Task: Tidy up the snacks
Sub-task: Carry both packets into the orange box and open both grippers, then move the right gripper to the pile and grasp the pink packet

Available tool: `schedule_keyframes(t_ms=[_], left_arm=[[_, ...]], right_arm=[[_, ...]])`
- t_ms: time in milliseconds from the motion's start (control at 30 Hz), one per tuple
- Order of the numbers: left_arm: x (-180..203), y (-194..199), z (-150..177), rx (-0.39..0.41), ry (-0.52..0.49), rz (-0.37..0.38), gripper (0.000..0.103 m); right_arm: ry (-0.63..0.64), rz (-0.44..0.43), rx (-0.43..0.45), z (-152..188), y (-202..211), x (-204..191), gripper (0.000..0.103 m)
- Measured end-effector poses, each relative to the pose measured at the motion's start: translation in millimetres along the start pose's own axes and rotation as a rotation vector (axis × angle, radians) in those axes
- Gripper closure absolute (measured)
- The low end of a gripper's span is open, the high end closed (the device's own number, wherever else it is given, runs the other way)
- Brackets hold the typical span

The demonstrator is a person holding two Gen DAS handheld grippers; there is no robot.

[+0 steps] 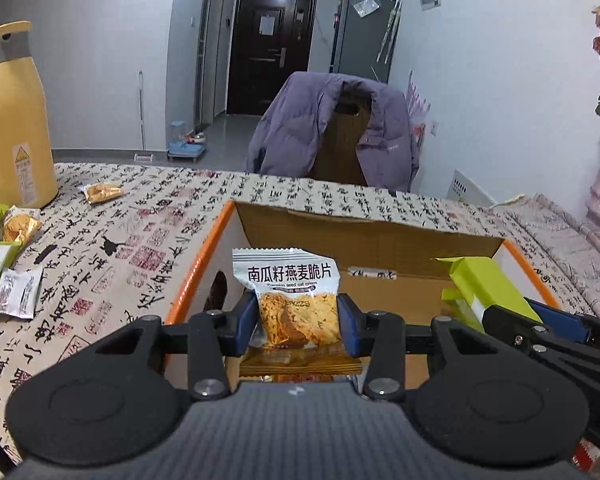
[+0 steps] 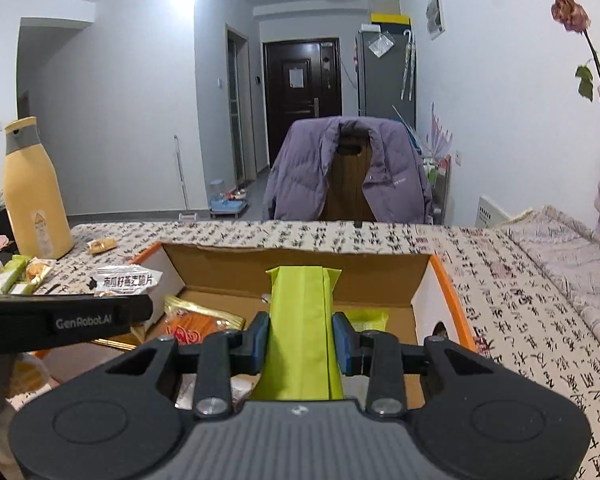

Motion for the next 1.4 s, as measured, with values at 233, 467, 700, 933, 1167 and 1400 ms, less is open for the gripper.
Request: schedule_keyframes(t_ms=[233, 467, 700, 933, 1167, 1400], left_arm=[[-3, 4, 1, 0.005, 0.032, -0.017, 0.02], [-6, 10, -4, 0.034, 0.069, -0.032, 0.0], [-5, 18, -10, 0.038, 0.073, -0.029, 0.0], [-6, 41, -12, 0.051, 0.056, -0.039, 0.0], [-21, 70, -2, 0.06, 0.055, -0.042, 0.0], [-35, 98, 20, 0.064, 0.046, -0.028, 0.0]], right_arm=[[-0.015, 0.01, -0.004, 2, 1, 4, 0.051], [-0.059, 0.055, 0.032, -1, 8, 15, 0.0], [-0.06, 0.066, 0.031, -7, 11, 18, 0.0], [-0.003, 0.072, 0.061, -16, 35, 5, 0.0], [0.011, 0.078, 0.083, -13, 69, -1, 0.0], [0.019, 0.082, 0.069, 10, 100, -3, 0.0]])
Point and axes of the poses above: each gripper's, at about its wrist camera, not at the fingertips, and y roughly against the way its jaws point, x to its right, z to its underside, the point moved 6 cm from there along -y, roughly the way its jaws point, and after that the axes turned 6 degrees about -z, right-handed, at the moved point
